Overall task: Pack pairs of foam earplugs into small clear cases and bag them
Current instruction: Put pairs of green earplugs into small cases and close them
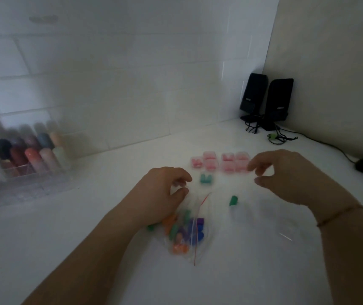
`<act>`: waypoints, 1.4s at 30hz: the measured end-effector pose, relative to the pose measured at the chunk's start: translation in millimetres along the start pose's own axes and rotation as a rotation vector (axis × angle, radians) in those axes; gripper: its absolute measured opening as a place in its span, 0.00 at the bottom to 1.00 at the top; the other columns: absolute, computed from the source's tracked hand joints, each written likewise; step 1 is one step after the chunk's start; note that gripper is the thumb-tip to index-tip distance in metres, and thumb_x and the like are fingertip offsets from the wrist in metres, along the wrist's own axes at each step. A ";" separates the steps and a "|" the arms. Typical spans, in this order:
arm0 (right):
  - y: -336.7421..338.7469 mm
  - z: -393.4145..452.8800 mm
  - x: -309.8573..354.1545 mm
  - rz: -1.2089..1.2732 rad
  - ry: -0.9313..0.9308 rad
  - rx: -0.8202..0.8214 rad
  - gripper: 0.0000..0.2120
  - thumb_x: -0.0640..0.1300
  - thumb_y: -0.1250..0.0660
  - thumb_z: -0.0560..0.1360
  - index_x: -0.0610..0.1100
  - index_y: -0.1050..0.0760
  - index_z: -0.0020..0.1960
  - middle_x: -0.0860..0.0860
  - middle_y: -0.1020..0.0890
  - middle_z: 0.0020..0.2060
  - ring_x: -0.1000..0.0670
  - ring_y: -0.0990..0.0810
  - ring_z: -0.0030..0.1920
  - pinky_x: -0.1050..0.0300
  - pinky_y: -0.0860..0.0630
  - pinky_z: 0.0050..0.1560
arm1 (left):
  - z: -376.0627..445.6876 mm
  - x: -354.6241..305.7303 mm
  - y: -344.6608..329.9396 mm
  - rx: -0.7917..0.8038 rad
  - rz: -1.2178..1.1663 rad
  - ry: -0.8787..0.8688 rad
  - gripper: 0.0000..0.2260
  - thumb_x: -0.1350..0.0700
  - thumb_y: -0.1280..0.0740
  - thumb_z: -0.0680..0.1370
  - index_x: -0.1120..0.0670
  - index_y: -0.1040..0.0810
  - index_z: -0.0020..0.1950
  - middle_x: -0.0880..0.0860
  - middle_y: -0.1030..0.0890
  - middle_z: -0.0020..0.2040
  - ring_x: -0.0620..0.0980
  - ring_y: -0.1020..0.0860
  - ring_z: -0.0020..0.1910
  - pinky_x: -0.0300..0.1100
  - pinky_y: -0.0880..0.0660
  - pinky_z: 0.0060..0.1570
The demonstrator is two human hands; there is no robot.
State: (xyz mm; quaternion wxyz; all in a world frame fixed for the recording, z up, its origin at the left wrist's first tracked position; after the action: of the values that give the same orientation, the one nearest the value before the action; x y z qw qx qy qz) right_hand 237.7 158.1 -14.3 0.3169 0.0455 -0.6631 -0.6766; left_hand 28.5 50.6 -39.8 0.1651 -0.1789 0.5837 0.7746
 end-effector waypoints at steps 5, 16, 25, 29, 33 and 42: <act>4.0 -0.3 -39.4 -0.042 -0.164 -0.042 0.16 0.46 0.28 0.73 0.52 0.24 0.60 0.52 0.23 0.51 0.49 0.25 0.52 0.56 0.29 0.54 | -0.9 -5.7 -6.9 0.050 0.020 -0.049 0.10 0.55 0.34 0.77 0.45 0.20 0.58 0.40 0.20 0.50 0.40 0.23 0.52 0.35 0.29 0.57; -13.6 5.9 -68.0 -0.102 -0.321 -0.029 0.20 0.52 0.28 0.71 0.55 0.26 0.62 0.56 0.23 0.49 0.45 0.32 0.62 0.48 0.35 0.62 | -2.0 -8.7 6.5 -0.088 -0.005 -0.062 0.10 0.52 0.33 0.78 0.46 0.21 0.59 0.38 0.22 0.53 0.34 0.28 0.51 0.19 0.39 0.51; -10.6 3.2 -87.0 -0.074 -0.355 0.105 0.22 0.49 0.23 0.67 0.56 0.25 0.59 0.57 0.25 0.45 0.45 0.27 0.58 0.43 0.31 0.64 | -3.1 -10.5 6.4 -0.088 -0.036 -0.059 0.09 0.52 0.33 0.78 0.45 0.21 0.58 0.36 0.23 0.50 0.29 0.28 0.49 0.18 0.37 0.49; 10.4 2.5 -50.8 -0.078 -0.104 -0.093 0.16 0.47 0.26 0.71 0.58 0.26 0.56 0.59 0.21 0.49 0.51 0.25 0.54 0.50 0.30 0.59 | -3.3 -10.3 10.2 -0.141 -0.211 -0.028 0.07 0.52 0.32 0.78 0.44 0.19 0.55 0.35 0.20 0.49 0.31 0.24 0.51 0.24 0.32 0.52; 27.4 -17.0 43.0 0.335 0.339 -0.188 0.16 0.44 0.27 0.71 0.56 0.23 0.57 0.65 0.21 0.48 0.62 0.22 0.49 0.69 0.28 0.50 | -4.6 -15.1 15.7 -0.164 -0.695 0.090 0.08 0.53 0.36 0.80 0.51 0.18 0.53 0.48 0.15 0.47 0.42 0.17 0.49 0.36 0.23 0.53; 9.6 -40.3 106.0 0.537 0.638 -0.157 0.20 0.39 0.27 0.72 0.50 0.23 0.62 0.60 0.21 0.58 0.57 0.24 0.61 0.66 0.29 0.59 | -10.7 -27.1 1.2 0.191 -1.335 0.161 0.17 0.47 0.34 0.75 0.58 0.17 0.54 0.62 0.16 0.52 0.56 0.16 0.47 0.43 0.18 0.44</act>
State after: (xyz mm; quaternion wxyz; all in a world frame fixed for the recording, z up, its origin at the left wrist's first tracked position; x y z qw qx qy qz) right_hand 176.4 72.0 27.8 0.6737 0.0542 -0.4664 -0.5706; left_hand 52.7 38.7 -28.7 0.5792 -0.5427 0.4243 0.4359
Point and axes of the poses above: each hand's wrist, its own z-axis towards the middle knuckle, its own y-axis out of the back of the hand, x = y × z, the point moved 8 cm from there along z, towards the middle knuckle
